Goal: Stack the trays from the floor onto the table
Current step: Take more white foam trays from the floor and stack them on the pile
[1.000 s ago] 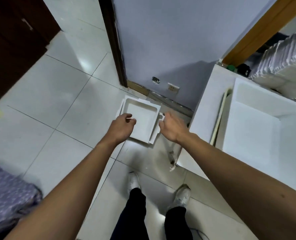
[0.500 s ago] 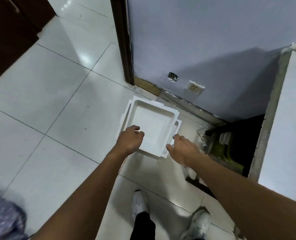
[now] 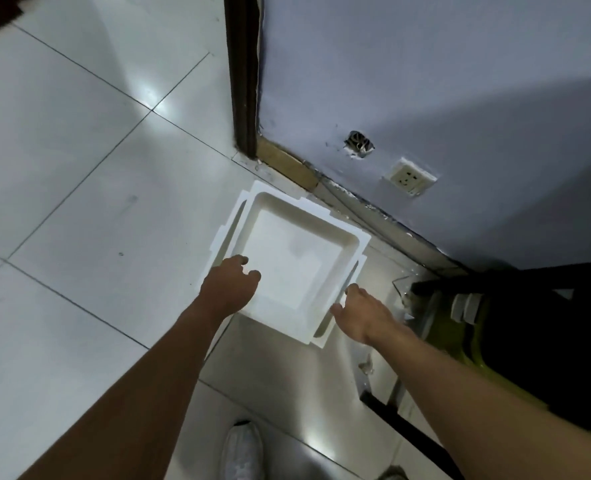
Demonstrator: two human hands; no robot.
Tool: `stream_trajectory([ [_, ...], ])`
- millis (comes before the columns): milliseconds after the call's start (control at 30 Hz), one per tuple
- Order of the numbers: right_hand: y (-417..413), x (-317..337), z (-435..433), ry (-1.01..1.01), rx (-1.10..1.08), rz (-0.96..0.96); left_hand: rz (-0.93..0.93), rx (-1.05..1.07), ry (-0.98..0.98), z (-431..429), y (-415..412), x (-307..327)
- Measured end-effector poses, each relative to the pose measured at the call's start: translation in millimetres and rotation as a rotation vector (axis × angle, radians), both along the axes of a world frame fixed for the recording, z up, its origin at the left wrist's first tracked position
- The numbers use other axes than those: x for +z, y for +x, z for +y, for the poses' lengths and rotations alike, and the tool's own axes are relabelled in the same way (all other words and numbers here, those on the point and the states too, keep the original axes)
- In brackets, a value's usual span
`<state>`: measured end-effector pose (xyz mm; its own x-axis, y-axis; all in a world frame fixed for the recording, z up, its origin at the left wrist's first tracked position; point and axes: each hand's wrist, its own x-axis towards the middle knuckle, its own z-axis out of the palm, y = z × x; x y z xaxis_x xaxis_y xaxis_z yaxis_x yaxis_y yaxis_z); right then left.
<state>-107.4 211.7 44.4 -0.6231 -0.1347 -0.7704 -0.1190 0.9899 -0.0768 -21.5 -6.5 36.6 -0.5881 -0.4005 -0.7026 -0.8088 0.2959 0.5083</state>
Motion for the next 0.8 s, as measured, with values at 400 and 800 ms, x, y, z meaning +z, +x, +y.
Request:
stream_trajectory([
  [400, -2.5, -74.3, 4.3, -0.116, -0.427, -0.059, -0.046, 0.001, 0.012, -14.6, 1.5, -79.4],
  [800, -26.0, -94.5, -7.8, -0.231, -0.639, -0.07, -0.022, -0.051, -0.059, -33.2, -16.1, -98.0],
])
